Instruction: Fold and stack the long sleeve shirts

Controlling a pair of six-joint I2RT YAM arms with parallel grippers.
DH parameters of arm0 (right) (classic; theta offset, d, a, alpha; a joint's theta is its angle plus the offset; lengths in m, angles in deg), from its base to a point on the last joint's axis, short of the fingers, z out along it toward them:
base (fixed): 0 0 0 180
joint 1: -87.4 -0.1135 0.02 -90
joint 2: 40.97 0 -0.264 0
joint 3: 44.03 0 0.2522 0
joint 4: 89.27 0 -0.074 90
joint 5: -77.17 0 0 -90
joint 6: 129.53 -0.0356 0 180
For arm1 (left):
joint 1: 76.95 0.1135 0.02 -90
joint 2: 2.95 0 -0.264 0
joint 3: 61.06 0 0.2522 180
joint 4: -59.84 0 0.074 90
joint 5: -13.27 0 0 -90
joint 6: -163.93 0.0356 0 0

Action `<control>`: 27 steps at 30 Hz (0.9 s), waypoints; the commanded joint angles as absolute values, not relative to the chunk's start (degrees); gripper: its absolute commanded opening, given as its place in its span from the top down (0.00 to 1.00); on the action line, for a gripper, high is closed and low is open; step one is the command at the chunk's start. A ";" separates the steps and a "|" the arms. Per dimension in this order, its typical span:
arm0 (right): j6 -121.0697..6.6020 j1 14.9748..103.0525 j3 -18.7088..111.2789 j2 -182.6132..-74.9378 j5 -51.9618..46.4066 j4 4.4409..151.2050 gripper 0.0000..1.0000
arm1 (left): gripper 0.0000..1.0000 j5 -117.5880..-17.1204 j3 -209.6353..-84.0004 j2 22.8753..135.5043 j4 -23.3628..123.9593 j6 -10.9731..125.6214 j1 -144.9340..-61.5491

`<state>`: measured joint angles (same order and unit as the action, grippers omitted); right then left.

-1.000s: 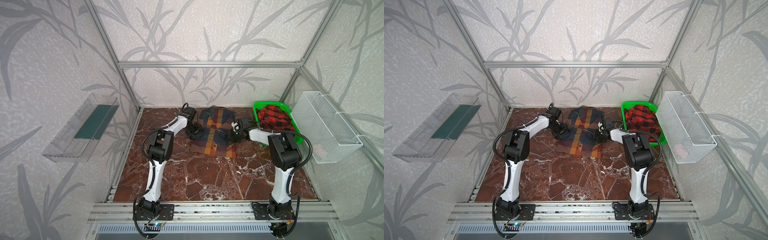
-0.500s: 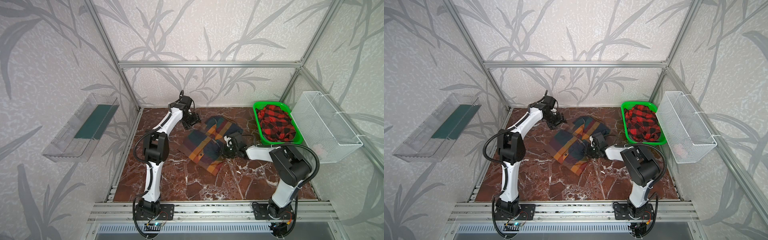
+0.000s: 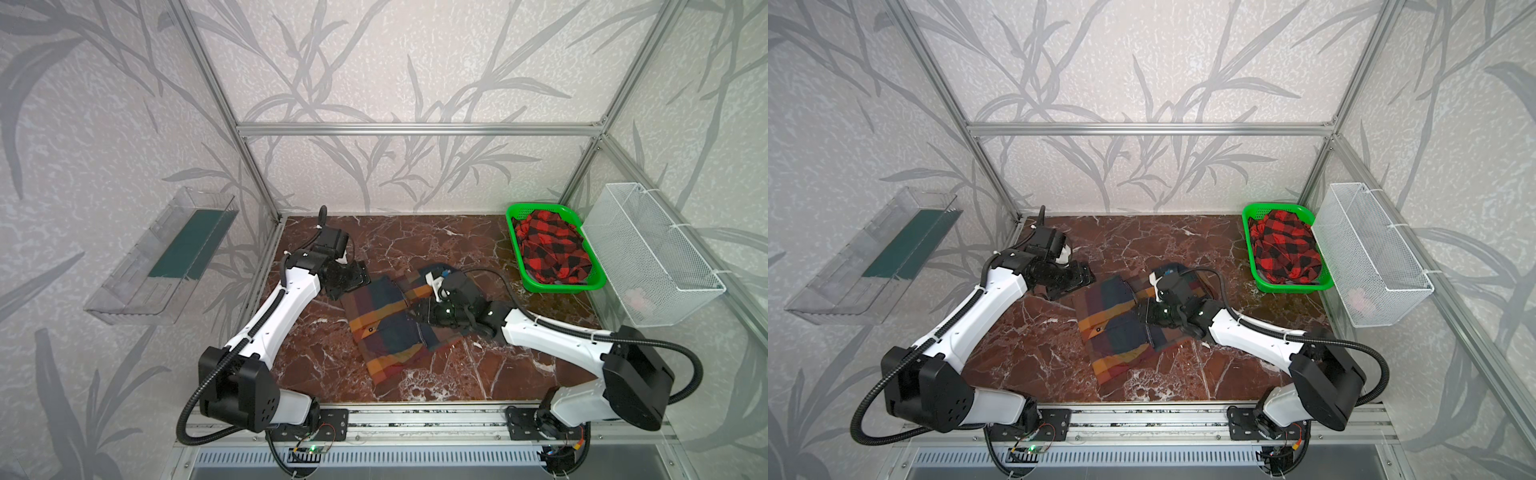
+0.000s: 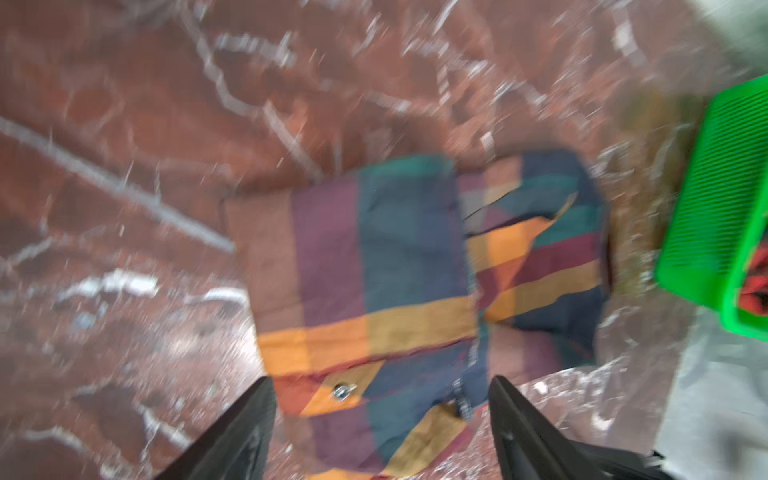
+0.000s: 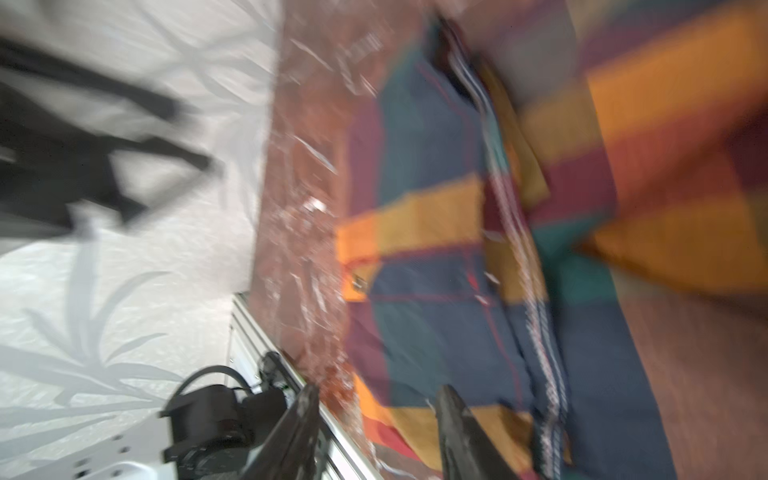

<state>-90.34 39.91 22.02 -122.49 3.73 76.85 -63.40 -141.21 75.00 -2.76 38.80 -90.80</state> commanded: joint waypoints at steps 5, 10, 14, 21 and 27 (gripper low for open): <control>-77.84 40.86 37.61 -137.92 17.05 66.89 0.59 | 0.18 -63.53 -130.30 69.78 1.19 35.87 -90.87; -76.46 42.09 40.99 -147.34 17.51 67.34 0.67 | 0.18 -62.88 -124.47 67.82 2.55 33.89 -90.89; -74.70 44.21 40.83 -150.54 16.26 69.97 0.68 | 0.18 -61.14 -118.14 65.26 5.96 31.73 -90.97; -72.40 46.50 39.81 -155.78 13.90 71.39 0.69 | 0.15 -59.98 -109.90 62.44 11.69 28.57 -92.00; -73.02 47.11 37.09 -158.66 15.22 73.90 0.70 | 0.07 -58.92 -104.16 62.26 19.29 27.47 -93.69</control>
